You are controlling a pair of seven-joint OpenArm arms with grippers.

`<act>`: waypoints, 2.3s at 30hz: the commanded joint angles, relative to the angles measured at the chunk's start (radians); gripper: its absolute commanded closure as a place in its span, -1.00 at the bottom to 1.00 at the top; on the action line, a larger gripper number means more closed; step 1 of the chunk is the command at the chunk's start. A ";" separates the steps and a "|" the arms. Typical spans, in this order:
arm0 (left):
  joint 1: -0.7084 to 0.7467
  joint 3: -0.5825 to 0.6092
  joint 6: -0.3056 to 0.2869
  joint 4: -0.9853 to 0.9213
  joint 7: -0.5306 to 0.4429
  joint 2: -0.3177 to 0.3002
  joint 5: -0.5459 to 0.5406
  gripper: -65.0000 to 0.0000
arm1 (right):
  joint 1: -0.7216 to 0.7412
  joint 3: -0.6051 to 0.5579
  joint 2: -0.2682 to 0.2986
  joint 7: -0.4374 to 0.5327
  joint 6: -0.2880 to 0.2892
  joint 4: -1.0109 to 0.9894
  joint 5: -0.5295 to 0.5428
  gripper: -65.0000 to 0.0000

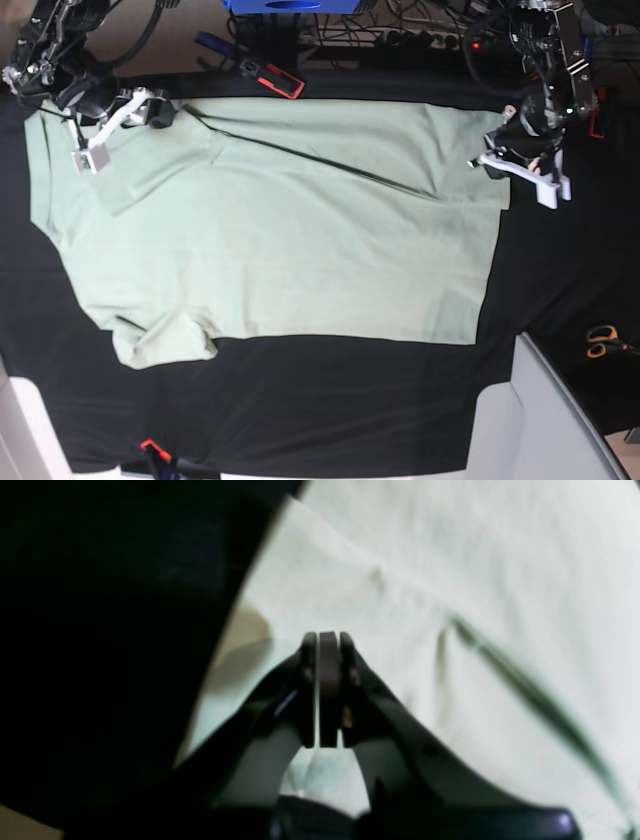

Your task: Fold the T-shirt properly

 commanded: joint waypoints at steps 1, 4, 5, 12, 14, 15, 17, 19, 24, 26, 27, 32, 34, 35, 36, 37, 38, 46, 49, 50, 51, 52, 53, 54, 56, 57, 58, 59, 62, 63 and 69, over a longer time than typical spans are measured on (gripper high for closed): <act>-0.002 0.007 -0.004 0.009 -0.011 -0.004 0.021 1.00 | 0.001 0.002 0.004 0.013 0.007 0.010 0.017 -0.02; -0.002 0.022 -0.004 -0.003 -0.019 0.012 0.081 1.00 | 0.003 0.002 0.004 0.014 0.007 0.010 0.017 -0.02; -0.002 0.022 -0.004 -0.006 -0.028 0.015 0.088 1.00 | 0.005 0.002 0.004 0.014 0.007 0.010 0.017 -0.02; 0.000 0.022 -0.004 -0.038 -0.051 0.013 0.182 1.00 | 0.009 0.001 0.002 0.013 0.007 0.008 0.017 -0.02; -0.003 0.022 -0.004 -0.060 -0.051 0.012 0.194 1.00 | 0.017 0.001 0.002 0.008 0.007 0.002 0.017 -0.02; -0.003 0.022 -0.005 -0.067 -0.053 0.009 0.200 1.00 | 0.020 0.001 0.002 0.008 0.007 -0.012 0.017 -0.02; -0.003 0.022 -0.005 -0.077 -0.053 -0.002 0.194 1.00 | 0.024 0.001 0.002 0.011 0.007 -0.044 0.017 -0.02; -0.003 0.022 -0.005 -0.080 -0.053 -0.004 0.196 1.00 | 0.035 0.001 0.002 0.013 0.007 -0.073 0.017 -0.02; -0.002 0.022 -0.005 -0.078 -0.053 -0.010 0.199 1.00 | 0.041 -0.010 0.002 0.014 0.007 -0.082 0.017 -0.02; -0.002 0.022 -0.005 -0.078 -0.053 -0.010 0.199 1.00 | 0.041 -0.032 0.004 0.014 0.007 -0.081 0.017 -0.02; -0.002 0.022 -0.005 -0.078 -0.053 -0.010 0.199 1.00 | 0.041 -0.041 0.004 0.014 0.007 -0.081 0.017 -0.02; 0.014 0.022 -0.005 -0.075 -0.053 -0.010 0.199 1.00 | 0.043 -0.056 0.004 0.014 0.007 -0.081 0.017 0.31; 0.014 0.022 -0.005 -0.074 -0.053 -0.010 0.199 1.00 | 0.051 -0.070 0.004 0.013 0.007 -0.081 0.017 0.55; 0.014 0.022 -0.005 -0.075 -0.053 -0.010 0.200 1.00 | 0.054 -0.068 0.004 0.008 0.007 -0.082 0.017 0.66; 0.014 0.022 -0.005 -0.077 -0.053 -0.010 0.200 1.00 | 0.055 -0.068 0.004 0.008 0.007 -0.082 0.017 0.76; 0.014 0.022 -0.005 -0.077 -0.053 -0.010 0.200 1.00 | 0.057 -0.070 0.005 0.008 0.007 -0.082 0.017 0.80; 0.014 0.022 -0.005 -0.077 -0.053 -0.010 0.200 1.00 | 0.057 -0.070 0.005 0.008 0.007 -0.081 0.017 0.82; 0.014 0.022 -0.005 -0.078 -0.053 -0.022 0.200 1.00 | 0.101 -0.071 0.008 -0.022 0.007 -0.082 0.017 0.83; 0.014 0.022 -0.005 -0.078 -0.053 -0.024 0.200 1.00 | 0.124 -0.071 0.010 -0.055 0.007 -0.081 0.017 0.83; 0.014 0.022 -0.005 -0.078 -0.053 -0.024 0.200 1.00 | 0.133 -0.071 0.010 -0.058 0.007 -0.081 0.017 0.83; 0.014 0.022 -0.005 -0.078 -0.053 -0.024 0.200 1.00 | 0.141 -0.071 0.010 -0.058 0.007 -0.081 0.014 0.83; 0.014 0.022 -0.005 -0.078 -0.053 -0.024 0.200 1.00 | 0.149 -0.071 0.010 -0.058 0.007 -0.085 0.014 0.83; 0.014 0.022 -0.005 -0.078 -0.053 -0.024 0.200 1.00 | 0.155 -0.071 0.010 -0.058 0.007 -0.085 0.012 0.83; 0.014 0.022 -0.005 -0.078 -0.053 -0.024 0.200 1.00 | 0.161 -0.071 0.010 -0.058 0.007 -0.087 0.012 0.83; 0.014 0.022 -0.005 -0.078 -0.053 -0.024 0.200 1.00 | 0.170 -0.071 0.010 -0.058 0.007 -0.087 0.012 0.83; 0.012 0.022 -0.005 -0.078 -0.053 -0.024 0.200 1.00 | 0.178 -0.071 0.010 -0.058 0.007 -0.087 0.012 0.83; 0.012 0.022 -0.005 -0.078 -0.053 -0.024 0.200 1.00 | 0.184 -0.071 0.010 -0.059 0.007 -0.087 0.014 0.83; 0.011 0.022 -0.005 -0.078 -0.053 -0.024 0.200 1.00 | 0.190 -0.071 0.010 -0.059 0.007 -0.087 0.015 0.83; 0.009 0.022 -0.005 -0.078 -0.053 -0.024 0.200 1.00 | 0.216 -0.071 0.010 -0.061 0.007 -0.088 0.015 0.83; 0.009 0.022 -0.005 -0.078 -0.053 -0.024 0.200 1.00 | 0.224 -0.071 0.010 -0.067 0.007 -0.088 0.014 0.83; 0.006 0.022 -0.005 -0.078 -0.053 -0.024 0.200 1.00 | 0.225 -0.062 0.008 -0.139 0.007 -0.059 0.015 0.81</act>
